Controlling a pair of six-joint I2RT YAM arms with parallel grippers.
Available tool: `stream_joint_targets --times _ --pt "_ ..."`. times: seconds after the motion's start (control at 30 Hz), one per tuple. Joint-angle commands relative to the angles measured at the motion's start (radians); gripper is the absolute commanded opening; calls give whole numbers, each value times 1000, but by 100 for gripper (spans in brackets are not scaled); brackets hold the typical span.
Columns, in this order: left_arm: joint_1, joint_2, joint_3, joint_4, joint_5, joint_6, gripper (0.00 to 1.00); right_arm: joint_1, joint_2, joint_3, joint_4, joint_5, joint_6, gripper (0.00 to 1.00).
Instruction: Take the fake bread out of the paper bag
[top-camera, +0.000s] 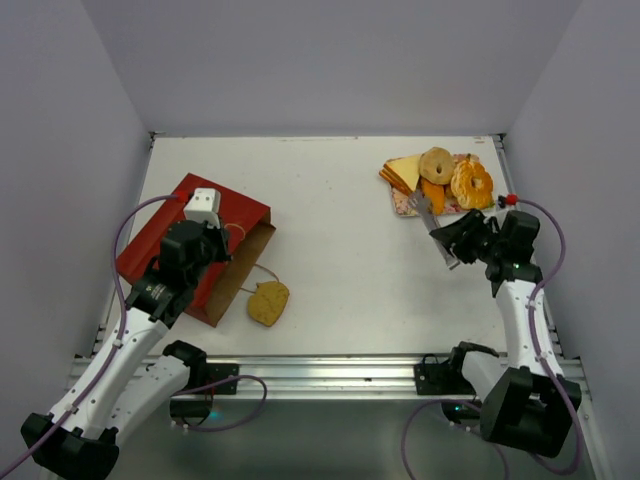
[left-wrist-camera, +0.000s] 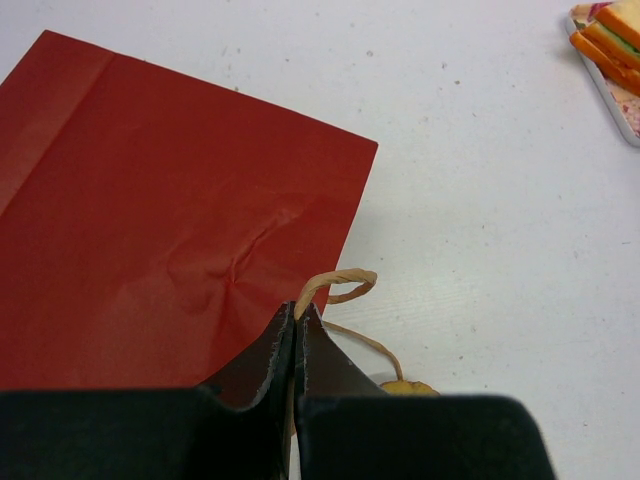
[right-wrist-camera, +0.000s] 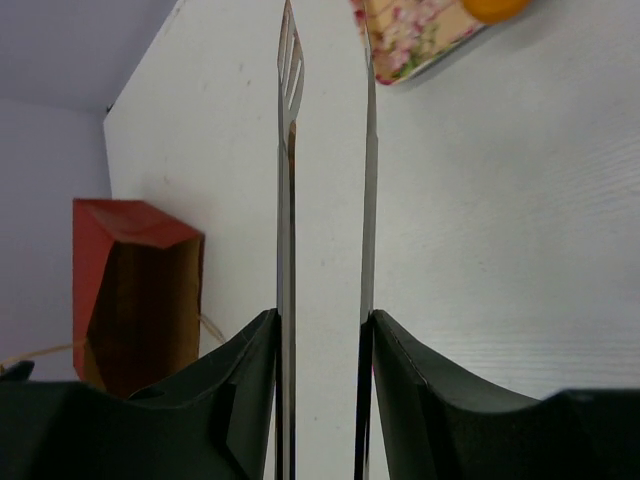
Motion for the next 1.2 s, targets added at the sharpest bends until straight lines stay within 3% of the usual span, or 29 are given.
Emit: stream_joint_targets --times 0.0,0.23,0.43,0.87,1.17 --pt "6 -14 -1 17 -6 -9 0 113 -42 82 -34 2 33 45" --pt "6 -12 -1 17 -3 -11 0 209 -56 171 -150 -3 -11 45" --pt "6 -14 -1 19 -2 -11 0 295 -70 153 -204 -4 -43 46" --pt "6 -7 -1 19 11 -6 0 747 -139 58 -190 164 82 47" --pt "6 -4 -1 20 15 -5 0 975 -153 -8 -115 250 213 47"
